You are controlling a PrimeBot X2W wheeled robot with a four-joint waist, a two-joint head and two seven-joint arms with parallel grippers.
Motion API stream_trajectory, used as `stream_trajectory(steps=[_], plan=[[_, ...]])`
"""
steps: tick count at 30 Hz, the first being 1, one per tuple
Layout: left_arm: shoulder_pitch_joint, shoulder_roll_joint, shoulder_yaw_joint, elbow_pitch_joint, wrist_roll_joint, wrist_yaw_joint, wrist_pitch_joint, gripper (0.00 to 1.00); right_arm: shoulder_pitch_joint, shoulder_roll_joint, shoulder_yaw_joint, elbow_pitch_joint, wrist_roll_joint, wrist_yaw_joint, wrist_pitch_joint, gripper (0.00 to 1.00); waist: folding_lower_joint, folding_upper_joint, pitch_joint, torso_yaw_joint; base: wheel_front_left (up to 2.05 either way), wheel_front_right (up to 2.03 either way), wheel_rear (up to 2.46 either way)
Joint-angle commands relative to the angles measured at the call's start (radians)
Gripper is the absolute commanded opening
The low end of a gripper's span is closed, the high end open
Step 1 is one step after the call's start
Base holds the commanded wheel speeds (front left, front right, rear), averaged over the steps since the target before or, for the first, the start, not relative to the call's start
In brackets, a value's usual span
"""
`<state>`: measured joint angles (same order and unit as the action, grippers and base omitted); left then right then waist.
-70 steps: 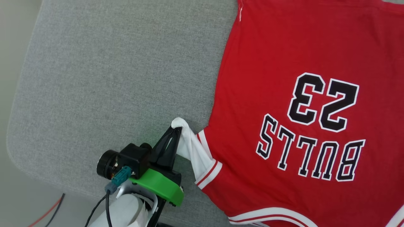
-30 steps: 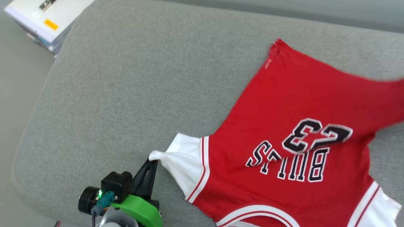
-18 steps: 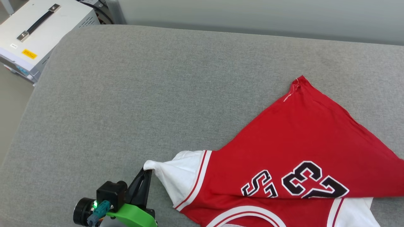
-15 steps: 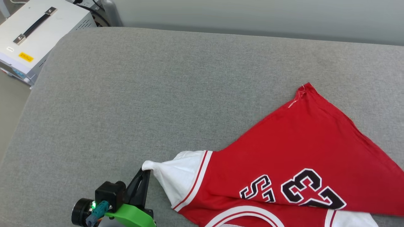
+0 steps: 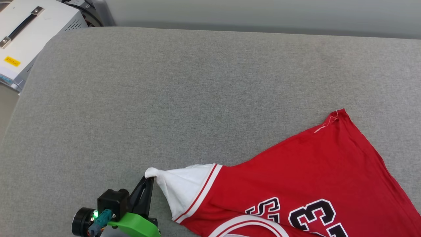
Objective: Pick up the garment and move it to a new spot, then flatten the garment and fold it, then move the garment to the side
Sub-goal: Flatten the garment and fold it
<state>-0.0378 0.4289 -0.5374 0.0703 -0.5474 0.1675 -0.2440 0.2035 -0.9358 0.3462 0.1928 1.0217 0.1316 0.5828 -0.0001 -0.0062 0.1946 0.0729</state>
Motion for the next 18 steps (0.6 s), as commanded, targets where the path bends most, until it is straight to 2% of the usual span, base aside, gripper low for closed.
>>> stream_trajectory(steps=[1, 6, 12, 18], plan=[[0.008, 0.007, 0.003, -0.004, -0.010, 0.008, 0.004, 0.00, -0.021, 0.010, -0.033, -0.006, -0.011, -0.001, -0.031, 1.00, 0.0001, 0.0062, -0.004, -0.006, 0.00, 0.00, 0.00], [0.011, 0.011, -0.002, -0.020, -0.006, 0.018, 0.013, 0.00, -0.076, 0.027, -0.197, -0.089, -0.043, -0.001, -0.104, 1.00, 0.0001, 0.0062, -0.013, -0.009, 0.00, 0.00, 0.00], [0.002, 0.015, -0.009, -0.043, 0.002, 0.025, 0.023, 0.00, -0.163, 0.043, -0.353, -0.219, -0.120, -0.001, -0.139, 1.00, 0.0001, 0.0062, -0.005, 0.004, 0.00, 0.00, 0.00], [-0.018, 0.012, -0.018, -0.055, 0.011, 0.028, 0.029, 0.00, -0.311, 0.077, -0.385, -0.322, -0.200, -0.001, -0.099, 1.00, 0.0001, 0.0062, 0.013, 0.021, 0.00, 0.00, 0.00]])
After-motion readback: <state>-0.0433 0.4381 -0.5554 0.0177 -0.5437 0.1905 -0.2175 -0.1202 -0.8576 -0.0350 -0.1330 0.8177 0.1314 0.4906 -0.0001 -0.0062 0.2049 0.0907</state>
